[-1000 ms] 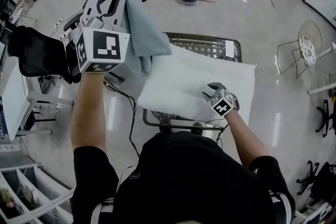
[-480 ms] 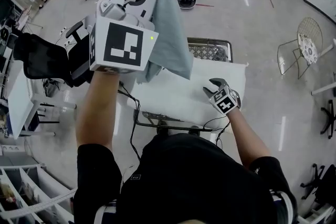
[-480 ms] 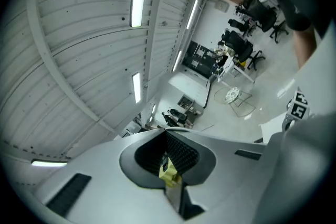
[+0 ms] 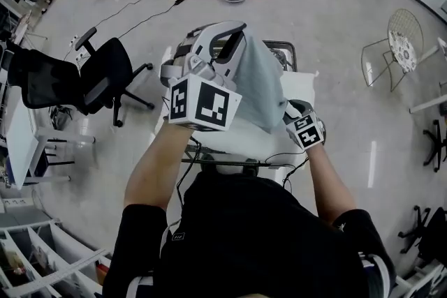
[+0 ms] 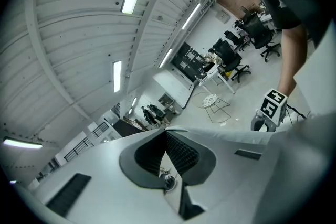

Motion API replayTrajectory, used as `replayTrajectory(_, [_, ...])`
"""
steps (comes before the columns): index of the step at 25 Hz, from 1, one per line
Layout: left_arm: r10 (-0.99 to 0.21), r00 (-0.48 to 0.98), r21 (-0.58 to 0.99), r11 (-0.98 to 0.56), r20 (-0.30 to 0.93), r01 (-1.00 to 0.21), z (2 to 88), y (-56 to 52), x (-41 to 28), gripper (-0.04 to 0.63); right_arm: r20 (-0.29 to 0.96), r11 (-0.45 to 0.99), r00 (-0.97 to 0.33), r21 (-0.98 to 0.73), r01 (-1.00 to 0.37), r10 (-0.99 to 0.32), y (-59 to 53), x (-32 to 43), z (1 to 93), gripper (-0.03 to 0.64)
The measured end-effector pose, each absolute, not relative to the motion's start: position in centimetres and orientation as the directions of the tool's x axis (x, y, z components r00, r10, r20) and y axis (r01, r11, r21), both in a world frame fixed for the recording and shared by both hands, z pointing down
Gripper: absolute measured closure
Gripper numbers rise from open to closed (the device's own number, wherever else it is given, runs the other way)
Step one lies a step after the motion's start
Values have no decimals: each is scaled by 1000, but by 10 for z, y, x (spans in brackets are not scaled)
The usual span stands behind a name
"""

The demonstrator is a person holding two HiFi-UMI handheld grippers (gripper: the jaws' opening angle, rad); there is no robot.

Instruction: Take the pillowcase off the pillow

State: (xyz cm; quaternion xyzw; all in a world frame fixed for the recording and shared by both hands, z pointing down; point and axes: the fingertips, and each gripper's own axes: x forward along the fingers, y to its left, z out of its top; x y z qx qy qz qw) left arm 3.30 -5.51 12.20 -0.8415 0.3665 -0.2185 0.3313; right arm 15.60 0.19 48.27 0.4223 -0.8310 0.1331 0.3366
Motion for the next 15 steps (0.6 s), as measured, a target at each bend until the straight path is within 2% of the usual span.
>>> replayTrajectory(4, [-752, 613, -670, -586, 242, -455, 190, -64, 23, 588, 712, 557, -366, 42, -829, -599, 15, 183, 502, 437])
replayTrajectory(8, [-686, 560, -573, -715, 465, -400, 279, -70, -1, 586, 731, 515, -331, 32, -857, -597, 20, 200, 510, 437])
replayTrajectory(10, [-636, 528, -505, -770, 562, -389, 317, -70, -18, 541, 735, 501, -312, 43, -865, -602, 18, 206, 511, 436])
replayTrajectory(15, [-584, 469, -428, -809, 663, -403, 363, -69, -62, 525, 718, 458, -288, 48, -888, -634, 4, 208, 499, 437])
